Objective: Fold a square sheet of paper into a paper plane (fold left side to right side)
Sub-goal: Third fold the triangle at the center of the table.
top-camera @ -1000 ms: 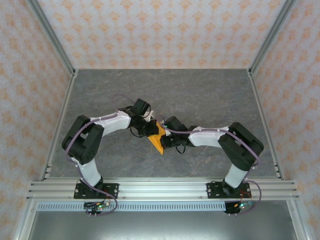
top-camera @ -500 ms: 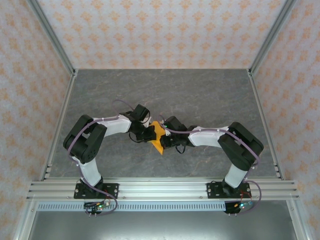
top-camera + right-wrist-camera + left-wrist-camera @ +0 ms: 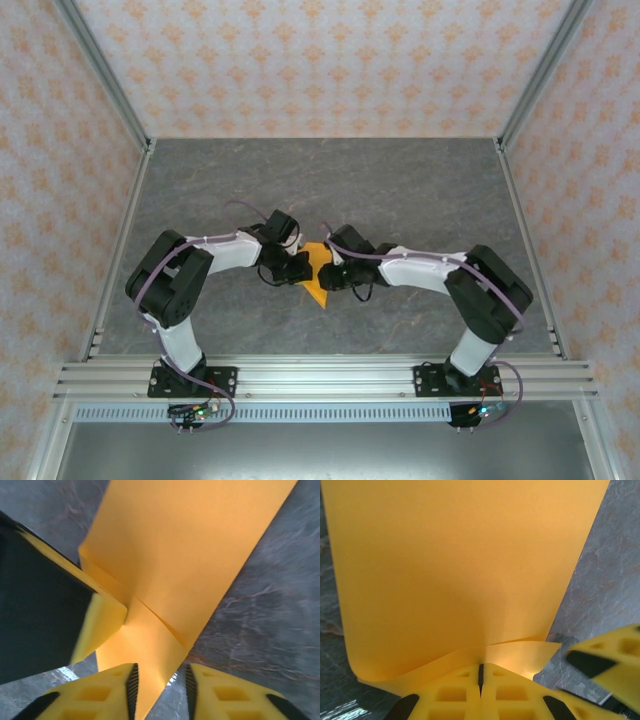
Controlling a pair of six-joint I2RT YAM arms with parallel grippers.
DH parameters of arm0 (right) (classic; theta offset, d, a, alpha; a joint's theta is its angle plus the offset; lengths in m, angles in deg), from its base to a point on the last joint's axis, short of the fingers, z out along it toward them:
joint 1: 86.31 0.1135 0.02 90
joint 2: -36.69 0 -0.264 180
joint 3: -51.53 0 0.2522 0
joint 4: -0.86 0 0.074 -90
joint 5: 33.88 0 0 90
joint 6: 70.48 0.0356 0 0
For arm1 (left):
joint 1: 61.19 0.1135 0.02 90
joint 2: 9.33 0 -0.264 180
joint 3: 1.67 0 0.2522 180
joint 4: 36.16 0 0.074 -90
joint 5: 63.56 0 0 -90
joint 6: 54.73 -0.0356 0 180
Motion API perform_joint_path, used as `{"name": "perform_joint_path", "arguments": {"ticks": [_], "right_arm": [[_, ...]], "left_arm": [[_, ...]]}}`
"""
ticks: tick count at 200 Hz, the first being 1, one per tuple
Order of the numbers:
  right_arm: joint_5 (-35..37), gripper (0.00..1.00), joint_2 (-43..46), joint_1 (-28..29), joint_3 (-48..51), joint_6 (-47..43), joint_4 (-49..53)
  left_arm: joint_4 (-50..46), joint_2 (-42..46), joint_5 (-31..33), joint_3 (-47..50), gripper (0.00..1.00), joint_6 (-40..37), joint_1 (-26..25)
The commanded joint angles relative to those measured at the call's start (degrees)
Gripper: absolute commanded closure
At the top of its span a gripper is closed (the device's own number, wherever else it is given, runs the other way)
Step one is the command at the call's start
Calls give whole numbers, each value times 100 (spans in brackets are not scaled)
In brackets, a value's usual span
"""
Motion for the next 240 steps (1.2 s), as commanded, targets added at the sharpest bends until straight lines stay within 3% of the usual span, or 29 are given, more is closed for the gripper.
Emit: {"name": "perform_joint_path", "arguments": {"ticks": [1, 48, 67, 142, 240], "right_arm": [[177, 61, 573, -41, -213, 123, 511], [-1315, 64, 762, 167, 320, 1083, -366], [-1581, 65, 531, 367, 275, 1460, -633], [-1286, 67, -279, 420, 52, 1973, -670], [-1192, 71, -534, 425, 182, 2134, -409]], "left_arm": [[-137, -227, 615, 279, 97, -35, -36], [-112, -197, 620, 273, 97, -20, -36], [-106, -187, 624, 273, 97, -18, -36], [-126, -125, 625, 272, 98, -14, -40], [-159, -113, 659, 265, 97, -40, -36]]}}
